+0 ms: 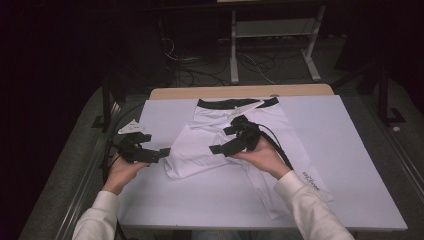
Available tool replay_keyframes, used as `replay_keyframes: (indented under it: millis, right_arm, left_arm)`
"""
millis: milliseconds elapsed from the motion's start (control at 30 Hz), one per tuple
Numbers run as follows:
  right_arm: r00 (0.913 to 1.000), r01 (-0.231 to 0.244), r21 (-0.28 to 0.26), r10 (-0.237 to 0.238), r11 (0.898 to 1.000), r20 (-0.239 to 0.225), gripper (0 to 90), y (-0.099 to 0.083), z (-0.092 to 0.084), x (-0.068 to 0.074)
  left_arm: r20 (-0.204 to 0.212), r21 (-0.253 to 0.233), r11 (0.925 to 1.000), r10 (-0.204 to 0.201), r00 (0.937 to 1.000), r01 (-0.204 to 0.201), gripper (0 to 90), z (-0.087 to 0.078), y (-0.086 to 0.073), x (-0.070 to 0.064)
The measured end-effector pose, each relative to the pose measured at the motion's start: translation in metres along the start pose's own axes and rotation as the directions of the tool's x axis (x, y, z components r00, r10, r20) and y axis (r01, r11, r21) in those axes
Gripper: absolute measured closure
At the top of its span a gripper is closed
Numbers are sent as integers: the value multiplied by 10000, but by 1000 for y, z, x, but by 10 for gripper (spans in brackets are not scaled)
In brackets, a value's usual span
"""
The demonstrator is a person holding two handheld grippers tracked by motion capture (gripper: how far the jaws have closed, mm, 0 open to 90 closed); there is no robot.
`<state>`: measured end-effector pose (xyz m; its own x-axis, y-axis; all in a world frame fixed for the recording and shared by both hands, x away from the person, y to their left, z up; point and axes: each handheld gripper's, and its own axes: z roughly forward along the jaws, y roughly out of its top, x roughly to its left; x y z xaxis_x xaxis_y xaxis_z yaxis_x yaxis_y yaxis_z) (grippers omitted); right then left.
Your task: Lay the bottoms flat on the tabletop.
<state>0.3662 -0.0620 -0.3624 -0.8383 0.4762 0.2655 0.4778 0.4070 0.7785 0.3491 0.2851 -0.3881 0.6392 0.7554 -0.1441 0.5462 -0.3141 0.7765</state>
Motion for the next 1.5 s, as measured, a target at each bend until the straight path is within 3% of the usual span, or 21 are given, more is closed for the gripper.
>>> replay_keyframes:
  millis: [167, 500, 700, 867, 1100, 1200, 1333, 1500]
  right_arm:
    - [9988, 0, 9, 0, 10000, -481, 72, -2, 21, 7]
    - [9973, 97, 394, -68, 9992, -731, 72, -8, 47, 16]
    - [9963, 114, 485, -72, 9988, -853, 72, -13, 58, 18]
    - [9952, 143, 663, -78, 9977, -975, 72, -17, 68, 22]
    - [9945, 244, 787, -162, 9966, -1033, 72, -20, 75, 27]
    - [9945, 204, 764, -124, 9969, -1040, 72, -21, 76, 28]
    - [9938, 111, 710, -32, 9974, -1108, 72, -24, 79, 28]
    - [9929, 6, 779, 87, 9970, -1187, 73, -28, 83, 29]
  left_arm:
    - [68, 304, 9990, -336, 9994, 333, 3, 6, -11, 11]
    - [244, 763, 9947, -713, 9972, 692, 69, 12, -31, 23]
    - [568, 1390, 9884, -691, 9960, 606, 153, 20, -40, 24]
    - [977, 1970, 9800, -494, 9940, 293, 231, 31, -45, 19]
    - [1220, 2032, 9789, -20, 9925, -230, 433, 36, -46, 11]
    - [1483, 1973, 9799, 10, 9889, -306, 535, 38, -46, 9]
    - [1500, 1801, 9826, 190, 9885, -462, 638, 43, -47, 4]
    - [1825, 1890, 9817, -114, 9831, -237, 848, 48, -46, 3]
